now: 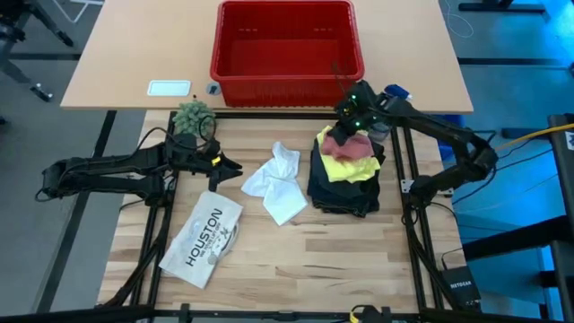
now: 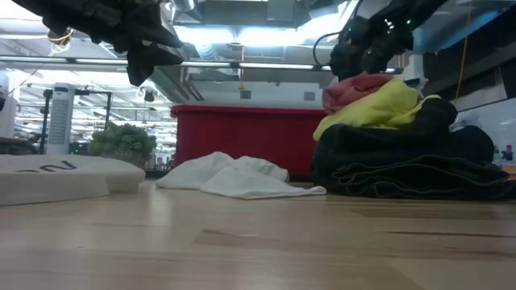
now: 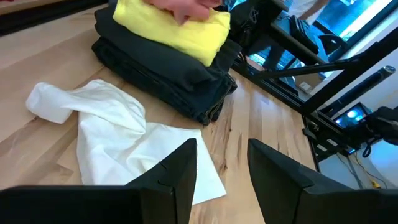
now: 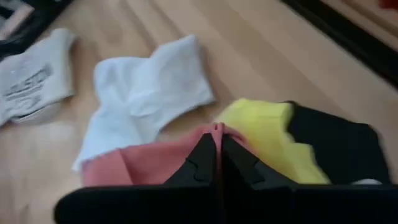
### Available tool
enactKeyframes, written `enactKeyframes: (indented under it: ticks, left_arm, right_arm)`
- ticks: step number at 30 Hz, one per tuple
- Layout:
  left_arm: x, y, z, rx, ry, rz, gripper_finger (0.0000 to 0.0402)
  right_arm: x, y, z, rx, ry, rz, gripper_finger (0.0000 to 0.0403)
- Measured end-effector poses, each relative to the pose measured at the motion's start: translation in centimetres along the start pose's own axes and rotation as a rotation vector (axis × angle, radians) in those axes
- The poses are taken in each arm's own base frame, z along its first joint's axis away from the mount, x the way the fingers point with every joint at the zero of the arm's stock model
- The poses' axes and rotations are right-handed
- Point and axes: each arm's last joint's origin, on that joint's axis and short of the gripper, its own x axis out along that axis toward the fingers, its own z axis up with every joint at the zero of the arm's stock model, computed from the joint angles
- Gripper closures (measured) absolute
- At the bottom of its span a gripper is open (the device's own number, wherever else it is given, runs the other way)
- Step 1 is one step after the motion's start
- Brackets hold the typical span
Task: Fold laundry
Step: Stack the pink panty on the yellow shirt
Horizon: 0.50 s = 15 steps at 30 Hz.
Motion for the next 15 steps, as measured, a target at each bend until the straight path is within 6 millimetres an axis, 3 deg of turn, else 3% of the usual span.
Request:
enactKeyframes:
  ticks: [4,10,15]
  left_arm:
    - [0.0,0.0,0.0,-0.008,-0.001,0.000,0.0269]
    - [0.0,0.0,0.0,-0.007,-0.001,0.000,0.0269]
    - [0.0,0.0,0.0,0.013,-0.006,0.004,0.0269]
  right_arm:
    - [-0.7,-0.4,0.1,0.008,-0.022,-0.017,0.0357]
    - [-4.0,-0.6,-0.3,0.022,-0.091,-0.051,0.0286]
    - [-6.7,-0.1,-0.9,0.017,-0.153,-0.150,0.0261]
